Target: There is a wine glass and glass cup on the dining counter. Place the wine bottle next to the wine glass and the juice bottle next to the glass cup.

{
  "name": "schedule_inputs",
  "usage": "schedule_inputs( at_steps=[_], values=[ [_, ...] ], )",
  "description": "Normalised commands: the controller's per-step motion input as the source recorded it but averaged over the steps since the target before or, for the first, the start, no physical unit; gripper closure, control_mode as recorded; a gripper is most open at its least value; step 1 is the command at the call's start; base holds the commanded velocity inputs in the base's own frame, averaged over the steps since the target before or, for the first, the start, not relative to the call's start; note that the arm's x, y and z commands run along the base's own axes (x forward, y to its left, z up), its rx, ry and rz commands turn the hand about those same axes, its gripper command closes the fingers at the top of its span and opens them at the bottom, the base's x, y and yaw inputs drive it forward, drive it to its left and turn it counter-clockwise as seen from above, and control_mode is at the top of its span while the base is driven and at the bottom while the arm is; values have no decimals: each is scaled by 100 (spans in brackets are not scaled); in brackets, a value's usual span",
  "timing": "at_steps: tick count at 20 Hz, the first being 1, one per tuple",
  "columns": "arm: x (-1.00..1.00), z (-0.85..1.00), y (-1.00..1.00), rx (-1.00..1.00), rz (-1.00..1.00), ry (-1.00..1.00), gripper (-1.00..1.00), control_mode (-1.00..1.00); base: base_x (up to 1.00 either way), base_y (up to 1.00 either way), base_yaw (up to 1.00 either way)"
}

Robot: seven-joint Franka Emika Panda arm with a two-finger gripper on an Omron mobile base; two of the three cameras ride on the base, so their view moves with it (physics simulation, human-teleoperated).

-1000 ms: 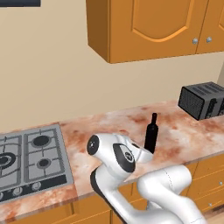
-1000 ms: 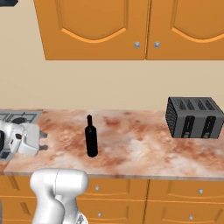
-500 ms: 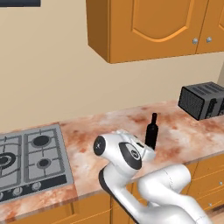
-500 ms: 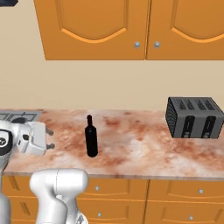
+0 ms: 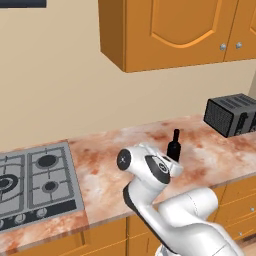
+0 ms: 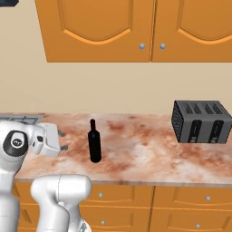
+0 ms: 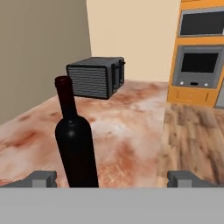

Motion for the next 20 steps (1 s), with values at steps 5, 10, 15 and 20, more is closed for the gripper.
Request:
schedule_inputs(
  at_steps=[5,10,15,20],
  values=[
    [35,0,-13,1,-4,0,-100,-100,0,0,0],
    [40,0,-4,0,-12,-3,-100,-100,0,0,0],
    [38,0,-2,0,-14,-3,-100,-100,0,0,0],
    [41,0,0,0,-16,-4,-100,-100,0,0,0]
  ],
)
